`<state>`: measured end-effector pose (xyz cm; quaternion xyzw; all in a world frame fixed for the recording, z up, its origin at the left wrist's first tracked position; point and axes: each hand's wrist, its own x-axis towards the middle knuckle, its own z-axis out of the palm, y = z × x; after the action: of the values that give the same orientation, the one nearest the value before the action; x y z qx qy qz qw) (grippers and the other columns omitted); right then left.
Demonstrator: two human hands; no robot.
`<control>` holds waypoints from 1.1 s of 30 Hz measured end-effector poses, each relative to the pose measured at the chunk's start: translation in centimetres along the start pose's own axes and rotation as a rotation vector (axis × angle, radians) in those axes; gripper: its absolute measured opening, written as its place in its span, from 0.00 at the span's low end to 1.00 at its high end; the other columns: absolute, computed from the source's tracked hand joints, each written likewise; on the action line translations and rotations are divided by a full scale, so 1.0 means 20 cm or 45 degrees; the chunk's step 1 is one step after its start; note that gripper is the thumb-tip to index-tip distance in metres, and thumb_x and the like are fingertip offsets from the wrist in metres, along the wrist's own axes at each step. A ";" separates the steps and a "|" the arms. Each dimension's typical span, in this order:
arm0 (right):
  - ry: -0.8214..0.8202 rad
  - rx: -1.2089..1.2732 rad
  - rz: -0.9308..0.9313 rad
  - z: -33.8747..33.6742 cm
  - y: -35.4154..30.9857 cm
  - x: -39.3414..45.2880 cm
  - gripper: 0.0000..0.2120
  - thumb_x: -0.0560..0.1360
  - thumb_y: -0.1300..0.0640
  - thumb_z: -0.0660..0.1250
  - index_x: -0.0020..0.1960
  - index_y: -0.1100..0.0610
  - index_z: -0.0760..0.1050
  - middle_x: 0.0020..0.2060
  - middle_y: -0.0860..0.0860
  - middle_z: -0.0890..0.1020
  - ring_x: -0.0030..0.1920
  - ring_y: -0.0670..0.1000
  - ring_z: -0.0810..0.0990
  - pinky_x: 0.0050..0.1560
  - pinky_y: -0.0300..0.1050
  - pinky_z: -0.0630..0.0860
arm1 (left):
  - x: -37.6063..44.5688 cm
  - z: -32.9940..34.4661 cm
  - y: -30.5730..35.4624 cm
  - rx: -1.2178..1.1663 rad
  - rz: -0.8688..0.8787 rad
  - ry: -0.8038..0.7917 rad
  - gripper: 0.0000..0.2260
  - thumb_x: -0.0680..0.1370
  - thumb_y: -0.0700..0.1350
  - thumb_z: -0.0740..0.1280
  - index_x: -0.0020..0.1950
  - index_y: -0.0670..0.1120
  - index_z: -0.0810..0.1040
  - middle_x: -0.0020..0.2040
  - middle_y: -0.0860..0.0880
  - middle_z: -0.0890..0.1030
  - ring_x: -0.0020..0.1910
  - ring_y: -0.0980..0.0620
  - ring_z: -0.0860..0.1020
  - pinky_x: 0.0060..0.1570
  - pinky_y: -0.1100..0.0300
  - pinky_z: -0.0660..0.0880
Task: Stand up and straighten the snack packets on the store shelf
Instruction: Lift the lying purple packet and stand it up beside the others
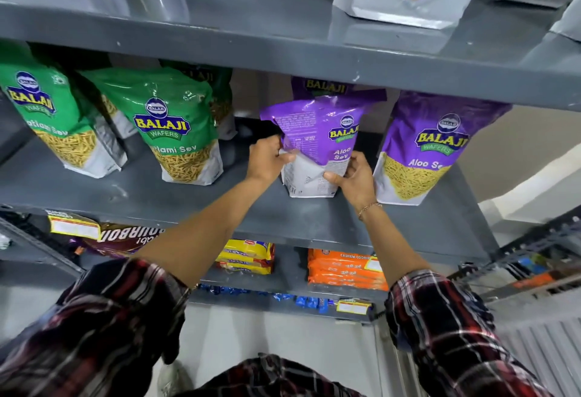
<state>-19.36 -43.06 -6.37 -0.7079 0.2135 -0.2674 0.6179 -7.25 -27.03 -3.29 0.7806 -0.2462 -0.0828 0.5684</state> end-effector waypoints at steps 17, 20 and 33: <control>0.136 -0.083 0.053 0.06 0.11 -0.18 0.24 0.66 0.66 0.74 0.57 0.60 0.67 0.52 0.55 0.78 0.49 0.48 0.78 0.44 0.27 0.76 | -0.33 0.17 0.00 0.104 0.097 -0.355 0.17 0.73 0.42 0.71 0.61 0.45 0.77 0.59 0.46 0.81 0.53 0.52 0.79 0.45 0.82 0.69; 0.240 -0.094 0.003 0.13 0.13 -0.28 0.19 0.67 0.63 0.74 0.52 0.56 0.69 0.50 0.55 0.79 0.45 0.47 0.79 0.42 0.28 0.75 | -0.32 0.15 -0.03 0.125 0.138 -0.230 0.17 0.71 0.42 0.73 0.58 0.41 0.77 0.57 0.43 0.81 0.53 0.48 0.80 0.50 0.67 0.76; 0.284 -0.368 -0.393 0.23 0.15 -0.39 0.03 0.73 0.65 0.65 0.45 0.60 0.72 0.46 0.52 0.73 0.47 0.56 0.77 0.46 0.58 0.78 | -0.20 0.04 -0.13 0.253 0.079 -0.144 0.11 0.78 0.41 0.63 0.59 0.39 0.72 0.57 0.39 0.73 0.57 0.42 0.76 0.50 0.62 0.71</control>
<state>-22.19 -35.02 -10.65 -0.7793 0.2057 -0.4017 0.4347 -10.29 -25.11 -6.66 0.8193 -0.3089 -0.0844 0.4757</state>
